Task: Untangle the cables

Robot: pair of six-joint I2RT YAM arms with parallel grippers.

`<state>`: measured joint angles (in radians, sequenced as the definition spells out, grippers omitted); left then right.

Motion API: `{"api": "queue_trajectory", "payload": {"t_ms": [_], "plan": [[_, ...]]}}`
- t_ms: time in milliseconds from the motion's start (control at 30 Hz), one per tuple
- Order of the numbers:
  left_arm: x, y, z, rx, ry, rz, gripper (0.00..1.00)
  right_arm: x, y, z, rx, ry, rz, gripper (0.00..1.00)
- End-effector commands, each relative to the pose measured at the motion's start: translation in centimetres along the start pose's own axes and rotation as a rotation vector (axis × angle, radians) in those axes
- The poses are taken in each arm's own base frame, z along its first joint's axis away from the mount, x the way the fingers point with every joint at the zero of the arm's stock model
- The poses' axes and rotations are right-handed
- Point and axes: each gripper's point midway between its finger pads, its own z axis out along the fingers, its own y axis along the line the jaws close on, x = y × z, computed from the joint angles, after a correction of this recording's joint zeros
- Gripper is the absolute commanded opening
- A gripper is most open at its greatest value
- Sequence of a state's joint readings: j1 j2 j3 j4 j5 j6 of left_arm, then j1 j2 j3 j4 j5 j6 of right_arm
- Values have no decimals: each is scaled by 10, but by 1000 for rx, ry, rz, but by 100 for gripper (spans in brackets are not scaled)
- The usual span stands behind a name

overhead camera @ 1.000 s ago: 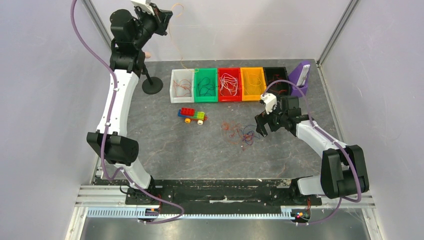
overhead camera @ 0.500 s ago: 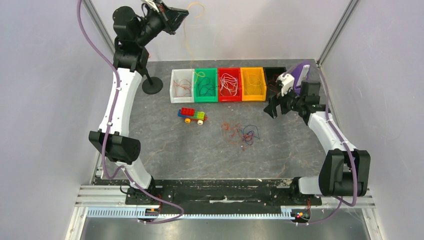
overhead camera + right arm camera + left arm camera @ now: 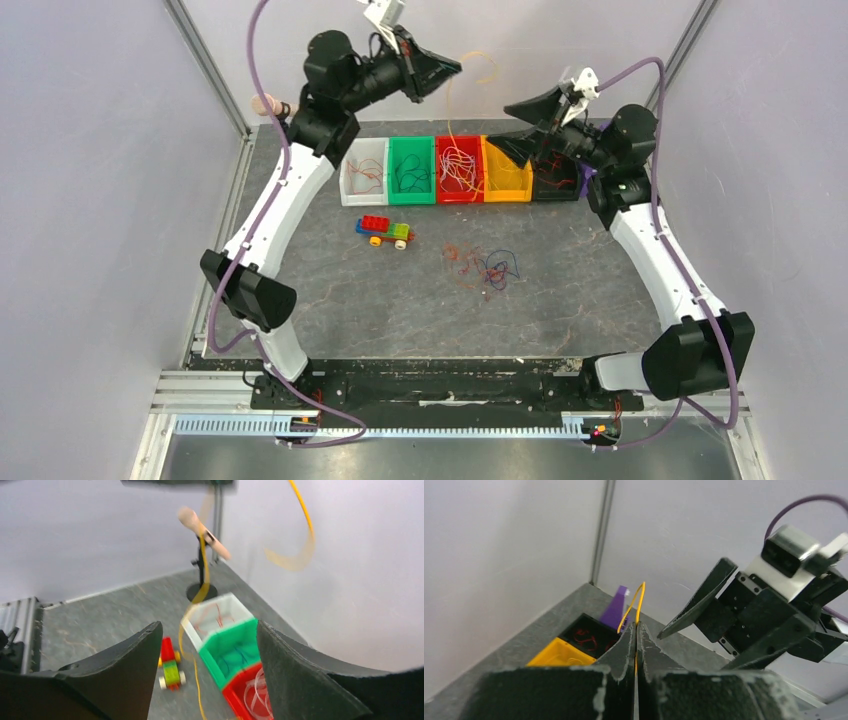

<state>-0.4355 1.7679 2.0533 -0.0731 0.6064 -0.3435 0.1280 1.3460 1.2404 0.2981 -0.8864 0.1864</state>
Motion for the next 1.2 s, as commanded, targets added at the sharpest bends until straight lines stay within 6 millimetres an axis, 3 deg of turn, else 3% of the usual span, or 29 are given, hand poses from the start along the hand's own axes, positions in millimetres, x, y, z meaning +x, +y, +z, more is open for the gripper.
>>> {"api": "queue_trajectory", "payload": {"t_ms": [0, 167, 267, 400, 467, 633, 667, 767, 867, 900, 967, 1000, 1067, 1167], "plan": [[12, -20, 13, 47, 11, -83, 2, -42, 24, 24, -83, -113, -12, 75], [8, -26, 18, 57, -11, -144, 2, -13, 37, 47, -115, -53, 16, 80], [4, -27, 18, 53, -21, -146, 2, 9, 48, 53, -142, -12, 21, 76], [1, -27, 17, 46, -27, -146, 2, 34, 49, 59, -133, 35, 42, 65], [-1, -27, 17, 40, -33, -147, 2, 40, 47, 61, -128, 47, 54, 50], [-5, -25, 15, 24, -42, -150, 2, 37, 51, 64, -151, 34, 47, 22], [-6, -26, 15, 25, -46, -153, 2, 37, 51, 65, -152, 34, 45, 22], [-8, -28, 15, 34, -49, -163, 2, 41, 46, 69, -128, 57, 54, 38], [-10, -29, 15, 38, -53, -168, 2, 48, 41, 71, -113, 71, 56, 37], [-11, -29, 15, 38, -54, -166, 2, 48, 41, 72, -114, 72, 54, 30], [-10, -27, 15, 28, -53, -162, 2, 49, 42, 71, -115, 73, 52, 3], [-10, -25, 14, 21, -54, -155, 2, 48, 41, 70, -111, 71, 45, 0], [-7, -13, 11, -34, -46, -143, 2, 44, 45, 66, -117, 66, 26, 0], [16, 25, 2, -207, 8, -91, 2, 24, 56, 56, -136, 21, -36, 0]]}}
